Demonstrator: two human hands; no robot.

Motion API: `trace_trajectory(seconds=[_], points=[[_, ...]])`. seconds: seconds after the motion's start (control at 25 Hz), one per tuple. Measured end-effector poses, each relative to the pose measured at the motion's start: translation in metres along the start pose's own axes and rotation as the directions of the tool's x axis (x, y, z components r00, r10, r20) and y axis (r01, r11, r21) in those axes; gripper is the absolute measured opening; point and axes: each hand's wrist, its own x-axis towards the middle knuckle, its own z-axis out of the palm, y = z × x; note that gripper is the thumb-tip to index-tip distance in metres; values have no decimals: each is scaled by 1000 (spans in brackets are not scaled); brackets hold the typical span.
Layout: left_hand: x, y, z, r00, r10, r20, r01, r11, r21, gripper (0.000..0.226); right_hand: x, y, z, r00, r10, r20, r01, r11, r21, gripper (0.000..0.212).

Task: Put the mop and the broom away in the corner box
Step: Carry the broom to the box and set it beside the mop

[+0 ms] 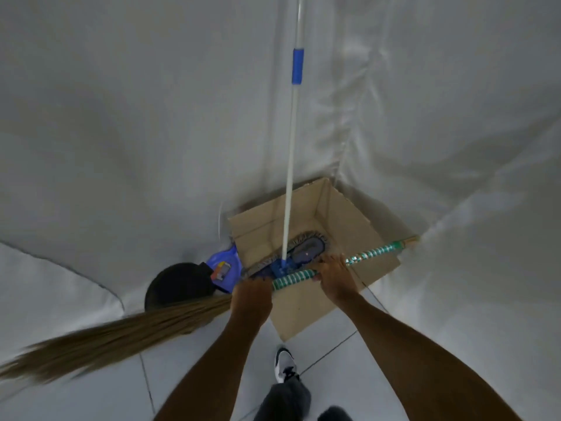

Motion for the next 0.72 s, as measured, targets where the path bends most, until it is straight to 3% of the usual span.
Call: trace_trajectory(seconds=[0.2,0.36,0.56,0.72], points=[[132,20,93,990,-107,93,115,989,-90,29,122,70,79,989,-2,148,3,1000,-5,41],[258,29,247,969,-176,172,193,977,-87,25,218,152,240,972,25,235,-50,993,102,36],[347,41,453,901,-284,329,330,940,-91,20,302,233,432,927,-137,350,103,988,114,37],[381,35,581,917,-348,196,387,895,-221,37,341,259,556,905,-212,369,187,977,103,37]])
